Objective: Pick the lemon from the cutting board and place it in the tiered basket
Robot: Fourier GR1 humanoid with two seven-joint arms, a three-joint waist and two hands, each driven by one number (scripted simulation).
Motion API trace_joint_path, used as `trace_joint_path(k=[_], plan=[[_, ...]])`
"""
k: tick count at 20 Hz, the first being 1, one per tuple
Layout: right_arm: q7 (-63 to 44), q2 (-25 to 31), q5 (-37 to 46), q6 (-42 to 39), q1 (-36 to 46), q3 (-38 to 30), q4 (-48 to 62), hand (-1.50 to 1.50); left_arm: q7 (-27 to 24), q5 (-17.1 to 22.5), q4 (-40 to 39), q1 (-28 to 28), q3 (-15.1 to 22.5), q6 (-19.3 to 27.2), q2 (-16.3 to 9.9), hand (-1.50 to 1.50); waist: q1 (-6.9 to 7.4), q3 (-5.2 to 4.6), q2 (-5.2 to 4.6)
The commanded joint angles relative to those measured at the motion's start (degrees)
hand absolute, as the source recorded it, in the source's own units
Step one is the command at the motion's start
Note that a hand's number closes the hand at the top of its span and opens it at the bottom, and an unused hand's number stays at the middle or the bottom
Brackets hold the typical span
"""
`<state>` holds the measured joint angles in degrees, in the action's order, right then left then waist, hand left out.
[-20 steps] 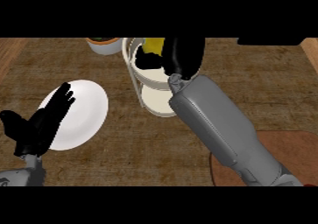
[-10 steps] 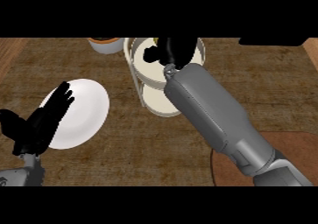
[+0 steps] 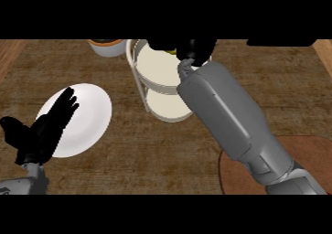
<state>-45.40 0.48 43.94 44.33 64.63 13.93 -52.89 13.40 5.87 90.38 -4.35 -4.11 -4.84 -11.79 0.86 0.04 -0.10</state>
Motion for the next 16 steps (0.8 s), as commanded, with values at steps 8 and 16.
trace_joint_path(k=[8,16], plan=[[1.4,3.3,-1.7,9.2,-8.7,-8.8,-17.4,-1.5,-4.4,0.6,-3.1,1.9,-2.8,-1.8,-1.2,0.0,-1.62,-0.05,0.37],[-7.5,10.1,4.1,1.0,-23.2,-13.1,-42.8,-1.5,-0.1,-0.7,2.3,3.4,-1.1,0.9,0.5,0.0,-2.72,-0.04,0.87]])
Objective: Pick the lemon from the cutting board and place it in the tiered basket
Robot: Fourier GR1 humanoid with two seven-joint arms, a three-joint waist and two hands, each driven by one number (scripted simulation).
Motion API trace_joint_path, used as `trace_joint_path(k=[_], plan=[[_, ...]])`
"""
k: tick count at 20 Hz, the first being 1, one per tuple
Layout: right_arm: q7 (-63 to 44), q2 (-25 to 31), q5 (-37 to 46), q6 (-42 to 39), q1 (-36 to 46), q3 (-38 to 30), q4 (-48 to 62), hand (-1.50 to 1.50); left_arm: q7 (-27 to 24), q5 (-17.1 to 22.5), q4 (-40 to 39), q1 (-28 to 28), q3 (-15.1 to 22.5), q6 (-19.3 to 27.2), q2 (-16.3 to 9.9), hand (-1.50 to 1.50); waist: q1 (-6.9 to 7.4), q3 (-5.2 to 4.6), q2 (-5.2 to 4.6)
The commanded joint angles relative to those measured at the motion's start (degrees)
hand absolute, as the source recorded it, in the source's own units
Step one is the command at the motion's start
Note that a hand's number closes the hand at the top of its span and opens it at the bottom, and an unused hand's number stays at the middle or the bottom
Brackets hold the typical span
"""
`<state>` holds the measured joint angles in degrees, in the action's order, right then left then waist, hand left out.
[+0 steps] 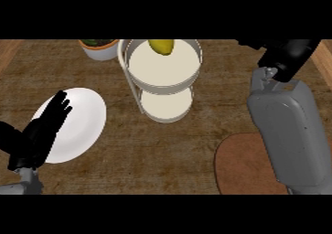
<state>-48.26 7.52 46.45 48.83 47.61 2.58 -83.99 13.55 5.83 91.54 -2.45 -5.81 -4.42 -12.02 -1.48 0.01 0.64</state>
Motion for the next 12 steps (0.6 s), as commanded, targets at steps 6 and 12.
trace_joint_path(k=[6,12], plan=[[-4.7,14.1,-10.2,-12.0,-19.4,-9.0,-30.2,-1.5,-2.2,-0.9,-3.6,-1.4,-0.8,-0.1,0.1,0.0,-0.76,0.02,-0.26],[-3.7,19.4,-20.5,-17.4,-33.8,-17.6,-44.1,-1.5,2.6,-0.6,4.8,2.2,1.8,0.6,2.2,0.0,0.38,0.05,-0.31]])
